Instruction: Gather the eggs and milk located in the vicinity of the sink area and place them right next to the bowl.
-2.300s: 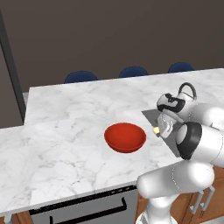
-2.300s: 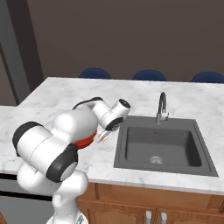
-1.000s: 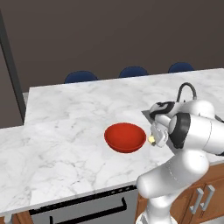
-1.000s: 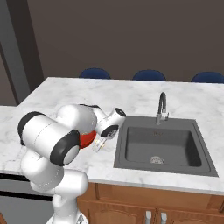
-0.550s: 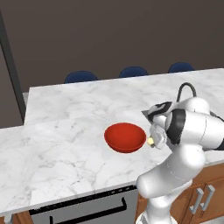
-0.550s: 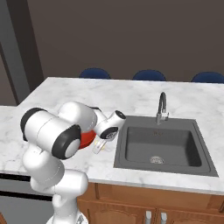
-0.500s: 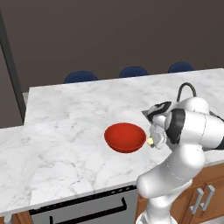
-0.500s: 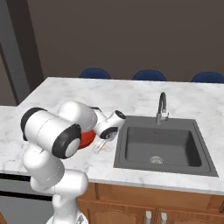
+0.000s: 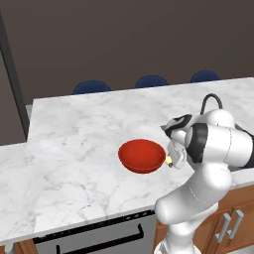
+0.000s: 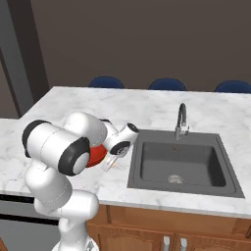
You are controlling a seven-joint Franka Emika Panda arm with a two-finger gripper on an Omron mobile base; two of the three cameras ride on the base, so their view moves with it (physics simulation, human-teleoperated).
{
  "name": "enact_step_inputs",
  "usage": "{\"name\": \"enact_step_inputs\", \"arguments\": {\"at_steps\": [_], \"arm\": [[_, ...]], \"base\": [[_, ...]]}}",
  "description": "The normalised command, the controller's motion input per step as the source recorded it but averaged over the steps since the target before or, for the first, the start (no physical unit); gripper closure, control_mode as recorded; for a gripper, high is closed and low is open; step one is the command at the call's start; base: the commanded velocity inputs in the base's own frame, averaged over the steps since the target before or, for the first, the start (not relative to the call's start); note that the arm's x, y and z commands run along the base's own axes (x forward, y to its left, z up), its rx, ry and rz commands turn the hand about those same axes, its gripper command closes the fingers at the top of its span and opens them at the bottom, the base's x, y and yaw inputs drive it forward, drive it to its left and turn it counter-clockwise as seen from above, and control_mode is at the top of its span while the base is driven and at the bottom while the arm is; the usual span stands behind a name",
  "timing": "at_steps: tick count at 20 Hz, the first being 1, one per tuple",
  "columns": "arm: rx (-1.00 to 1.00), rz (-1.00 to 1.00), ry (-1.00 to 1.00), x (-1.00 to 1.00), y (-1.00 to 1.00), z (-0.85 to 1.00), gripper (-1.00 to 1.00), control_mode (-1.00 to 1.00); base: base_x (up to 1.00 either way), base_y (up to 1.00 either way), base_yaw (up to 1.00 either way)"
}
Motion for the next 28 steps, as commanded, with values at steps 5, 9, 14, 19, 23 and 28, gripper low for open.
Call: {"name": "enact_step_inputs", "arguments": {"at_steps": [5,9,14,19,23,28], "arm": [[0.0,0.0,0.0,0.0,0.04,0.0,-1.0,-1.0],[0.0,0.0,0.0,0.0,0.01,0.0,-1.0,-1.0],[0.0,0.0,0.0,0.0,0.0,0.0,-1.0,-1.0],[0.0,0.0,0.0,0.0,-0.03,0.0,-1.0,-1.0],[0.0,-0.03,0.0,0.0,-0.27,0.13,-1.0,-1.0],[0.0,-0.09,0.0,0.0,-0.22,0.34,-1.0,-1.0]], "base": [[0.0,0.0,0.0],[0.0,0.0,0.0],[0.0,0.0,0.0],[0.0,0.0,0.0],[0.0,0.0,0.0],[0.0,0.0,0.0]]}}
